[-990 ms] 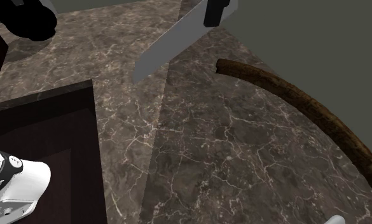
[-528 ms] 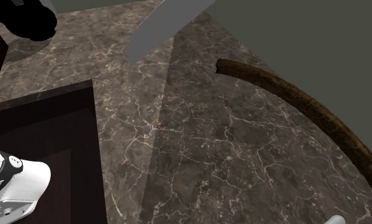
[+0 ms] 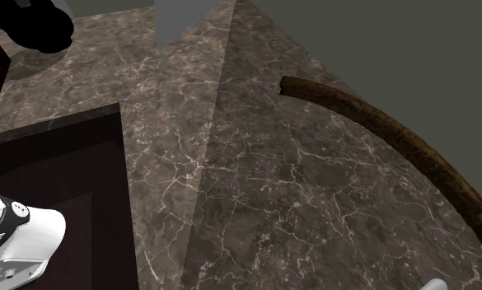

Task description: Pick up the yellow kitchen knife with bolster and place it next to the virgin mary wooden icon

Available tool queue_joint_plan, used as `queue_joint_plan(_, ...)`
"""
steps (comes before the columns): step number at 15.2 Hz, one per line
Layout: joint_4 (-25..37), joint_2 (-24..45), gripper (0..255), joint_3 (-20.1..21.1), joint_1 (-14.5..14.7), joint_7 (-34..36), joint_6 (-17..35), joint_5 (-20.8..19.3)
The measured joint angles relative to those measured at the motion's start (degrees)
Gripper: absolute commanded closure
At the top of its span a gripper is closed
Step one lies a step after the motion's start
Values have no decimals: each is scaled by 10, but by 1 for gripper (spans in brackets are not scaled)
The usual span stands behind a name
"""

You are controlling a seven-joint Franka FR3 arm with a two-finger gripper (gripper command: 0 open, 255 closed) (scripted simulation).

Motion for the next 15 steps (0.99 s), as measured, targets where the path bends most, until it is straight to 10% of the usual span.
queue_joint_plan(6, 99, 38, 255, -3, -8, -5, -62, 10)
queue_joint_plan(15, -141, -168, 255, 38, 42, 76, -22, -29)
